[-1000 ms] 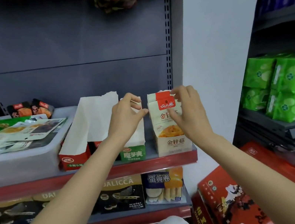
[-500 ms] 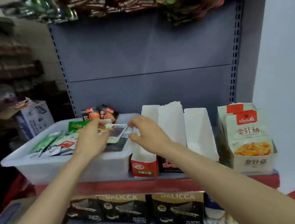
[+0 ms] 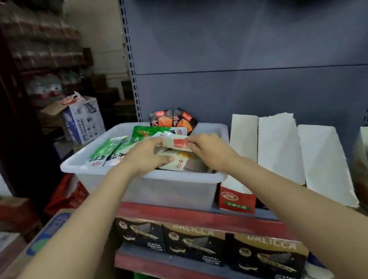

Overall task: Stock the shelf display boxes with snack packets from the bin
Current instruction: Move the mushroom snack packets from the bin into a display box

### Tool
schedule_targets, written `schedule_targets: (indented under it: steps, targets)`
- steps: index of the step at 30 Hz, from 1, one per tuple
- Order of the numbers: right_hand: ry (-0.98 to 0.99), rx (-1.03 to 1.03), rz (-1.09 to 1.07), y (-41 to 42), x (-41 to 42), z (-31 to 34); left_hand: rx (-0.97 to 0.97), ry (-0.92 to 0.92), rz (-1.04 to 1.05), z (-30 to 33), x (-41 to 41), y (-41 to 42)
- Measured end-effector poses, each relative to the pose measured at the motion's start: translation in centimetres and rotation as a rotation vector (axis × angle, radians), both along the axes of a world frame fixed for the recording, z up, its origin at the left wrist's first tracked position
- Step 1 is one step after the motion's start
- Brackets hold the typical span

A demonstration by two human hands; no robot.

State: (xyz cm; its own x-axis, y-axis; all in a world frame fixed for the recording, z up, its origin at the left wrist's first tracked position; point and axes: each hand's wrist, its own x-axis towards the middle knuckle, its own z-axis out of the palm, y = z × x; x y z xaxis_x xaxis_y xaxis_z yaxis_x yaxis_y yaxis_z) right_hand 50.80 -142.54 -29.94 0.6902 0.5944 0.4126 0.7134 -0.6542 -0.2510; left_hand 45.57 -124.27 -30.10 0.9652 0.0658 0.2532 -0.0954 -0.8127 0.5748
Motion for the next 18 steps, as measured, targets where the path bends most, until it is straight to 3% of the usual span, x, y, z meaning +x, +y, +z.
schedule_targets:
  steps: [8,11,18]
  targets:
    - [0.268,0.615,0.093,-1.1,-1.7,0.7,-0.07,-0.276,0.031,0.5,-1.6,-1.0]
    - [0.411,0.842,0.122,-1.6,-2.8,1.2,-0.181,-0.373,0.047,0.9,-2.3,-1.5]
    - [0.409,0.911,0.082,-3.0,-4.9,3.5,-0.404,-0.516,0.046,3.7,-4.1,-5.5]
